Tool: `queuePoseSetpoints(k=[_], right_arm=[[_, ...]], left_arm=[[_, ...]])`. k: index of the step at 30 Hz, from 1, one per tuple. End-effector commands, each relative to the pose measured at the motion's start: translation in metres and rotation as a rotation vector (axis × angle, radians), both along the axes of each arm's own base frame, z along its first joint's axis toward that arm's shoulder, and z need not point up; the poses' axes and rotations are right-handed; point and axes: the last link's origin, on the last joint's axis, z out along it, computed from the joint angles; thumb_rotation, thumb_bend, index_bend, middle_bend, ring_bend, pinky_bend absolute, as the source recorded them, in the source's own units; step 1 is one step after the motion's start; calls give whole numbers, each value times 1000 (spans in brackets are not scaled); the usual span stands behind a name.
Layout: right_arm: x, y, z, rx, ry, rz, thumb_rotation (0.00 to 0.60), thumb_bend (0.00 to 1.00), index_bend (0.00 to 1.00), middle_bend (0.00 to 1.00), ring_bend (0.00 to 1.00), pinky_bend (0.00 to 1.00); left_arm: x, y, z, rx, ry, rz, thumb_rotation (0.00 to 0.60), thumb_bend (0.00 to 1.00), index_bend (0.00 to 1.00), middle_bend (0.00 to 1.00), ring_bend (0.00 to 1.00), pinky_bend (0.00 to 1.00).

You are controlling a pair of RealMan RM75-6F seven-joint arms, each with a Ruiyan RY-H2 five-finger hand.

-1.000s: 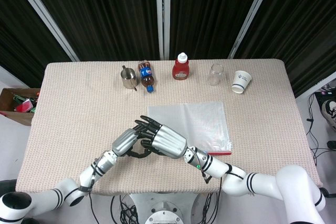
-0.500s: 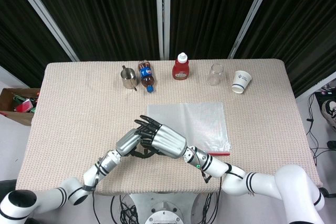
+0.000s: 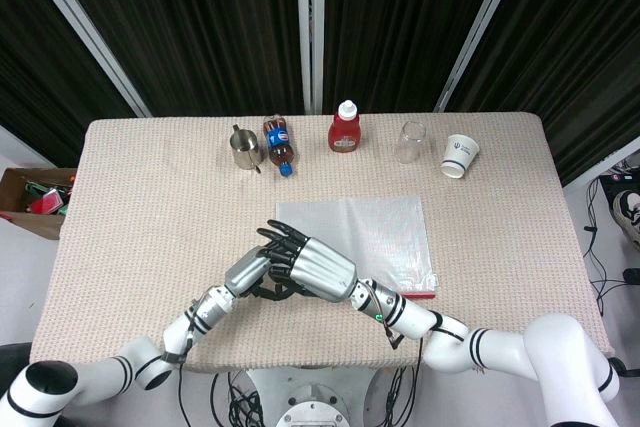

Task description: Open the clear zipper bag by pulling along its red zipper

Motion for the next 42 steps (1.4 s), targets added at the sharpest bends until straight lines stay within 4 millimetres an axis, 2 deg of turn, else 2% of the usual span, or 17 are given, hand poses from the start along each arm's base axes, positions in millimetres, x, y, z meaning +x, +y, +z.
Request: queuePoseSetpoints(k=[1,7,23,42], right_arm=[[0,0,0,0,0,3,600,616,837,242,0,0],[-10,6,2,-6,-6,0,600,617,838,242,0,0],[-59,24,4,-97,33,-34,600,618,845,242,0,0],[-76,27,4,-138,48,-54,600,616,848,241,0,0]], left_arm=[[1,2,-2,-8,-25,14,600,365,579,189,109,136],[-2,3,-2,-49,-99,62,600,389,635,219,110,137],[-16,1,6,-150,-247,150,600,451,644,235,109,137],[-21,7,15,-298,-472,277,600,475,657,238,109,137]])
